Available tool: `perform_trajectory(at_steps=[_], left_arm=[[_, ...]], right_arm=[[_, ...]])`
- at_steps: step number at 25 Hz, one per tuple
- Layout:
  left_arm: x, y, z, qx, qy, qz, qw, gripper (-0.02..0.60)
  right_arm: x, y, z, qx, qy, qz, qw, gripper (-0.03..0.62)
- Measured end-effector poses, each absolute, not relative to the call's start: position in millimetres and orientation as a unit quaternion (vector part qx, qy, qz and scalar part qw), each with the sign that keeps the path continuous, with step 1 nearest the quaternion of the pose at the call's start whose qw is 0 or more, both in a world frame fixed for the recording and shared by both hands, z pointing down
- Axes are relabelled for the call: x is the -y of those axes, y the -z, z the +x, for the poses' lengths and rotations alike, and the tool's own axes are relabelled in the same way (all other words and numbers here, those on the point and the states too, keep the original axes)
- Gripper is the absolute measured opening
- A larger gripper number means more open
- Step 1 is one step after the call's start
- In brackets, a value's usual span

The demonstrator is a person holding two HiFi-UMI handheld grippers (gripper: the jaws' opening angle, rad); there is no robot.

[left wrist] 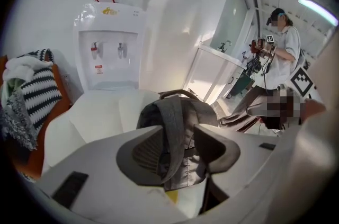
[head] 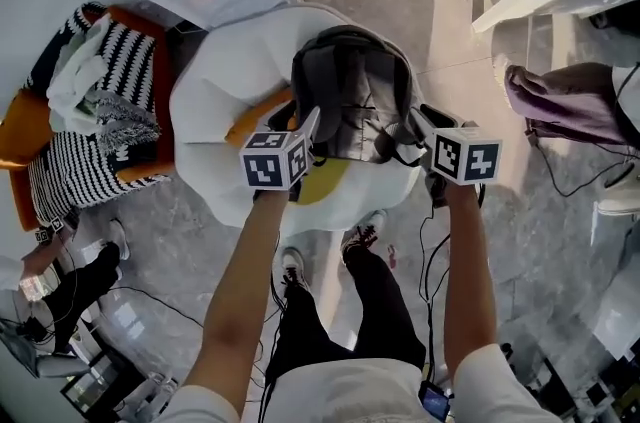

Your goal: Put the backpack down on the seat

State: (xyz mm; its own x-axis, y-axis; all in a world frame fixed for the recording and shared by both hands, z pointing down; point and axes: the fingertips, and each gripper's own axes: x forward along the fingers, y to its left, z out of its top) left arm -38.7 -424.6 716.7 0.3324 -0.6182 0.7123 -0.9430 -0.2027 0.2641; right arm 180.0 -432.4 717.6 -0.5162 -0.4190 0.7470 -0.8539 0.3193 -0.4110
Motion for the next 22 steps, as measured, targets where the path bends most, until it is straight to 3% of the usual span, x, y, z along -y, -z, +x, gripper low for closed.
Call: perform_trajectory(at_steps=[3, 5, 16, 22], left_arm=[[415, -709, -43, 0.516, -0.241, 0.746, 0.345, 0.155], [407, -707, -42, 0.506, -0.254, 0.749, 0.343, 0.057], [366, -681, -47, 0.469, -0.276, 0.769, 0.336, -0.003], [345, -664, -57, 0.46, -0.275, 0.776, 0.332, -0.005]], right_arm=[[423, -707, 177, 0.761, -0.414, 0.426, 0.261, 0.091], [418, -703, 180, 0.75, -0.417, 0.442, 0.262, 0.049], [378, -662, 178, 0.731, -0.416, 0.48, 0.249, 0.011], [355, -639, 170, 0.735, -0.404, 0.485, 0.247, 0.003]])
